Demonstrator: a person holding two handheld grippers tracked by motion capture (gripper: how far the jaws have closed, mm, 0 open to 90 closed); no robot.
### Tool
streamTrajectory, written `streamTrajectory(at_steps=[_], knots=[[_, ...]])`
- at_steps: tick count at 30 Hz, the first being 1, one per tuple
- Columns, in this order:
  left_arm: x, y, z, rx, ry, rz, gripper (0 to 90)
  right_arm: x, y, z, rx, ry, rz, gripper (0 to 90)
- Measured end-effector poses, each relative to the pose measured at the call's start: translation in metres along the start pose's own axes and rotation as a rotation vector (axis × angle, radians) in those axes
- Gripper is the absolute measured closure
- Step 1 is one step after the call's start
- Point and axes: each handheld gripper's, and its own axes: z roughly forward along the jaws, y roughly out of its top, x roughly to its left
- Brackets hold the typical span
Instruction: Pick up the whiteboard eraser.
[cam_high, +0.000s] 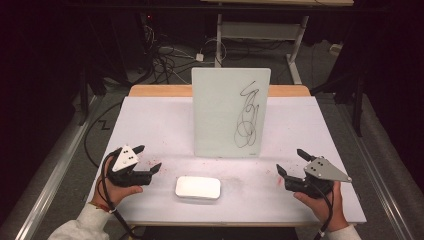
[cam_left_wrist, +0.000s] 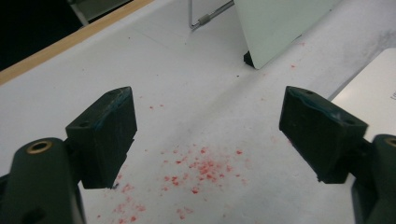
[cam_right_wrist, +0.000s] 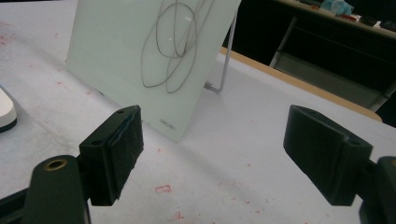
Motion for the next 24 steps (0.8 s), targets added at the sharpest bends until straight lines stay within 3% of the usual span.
streamTrajectory(at_steps=[1,5,8,12,17,24], knots=[[0.000,0.002,0.000,0.004,-0.003,0.024,18.6,-0.001,-0.001,0.001,0.001,0.007,-0.001,20.7],[-0.004,0.004,0.000,0.042,-0.041,0.052,18.8,-0.003,-0.003,0.005,0.022,0.027,-0.003,19.9],[-0.010,0.007,0.003,0.077,-0.110,0.058,18.8,-0.003,-0.004,0.007,0.036,0.047,-0.005,19.0],[-0.023,0.020,0.009,0.133,-0.176,0.130,18.9,-0.002,-0.004,0.010,0.052,0.066,-0.007,18.9],[-0.037,0.033,0.017,0.163,-0.246,0.182,19.0,0.001,-0.006,0.013,0.069,0.093,-0.016,19.0],[-0.054,0.040,0.033,0.247,-0.331,0.269,19.0,0.002,-0.007,0.016,0.082,0.117,-0.022,19.5]])
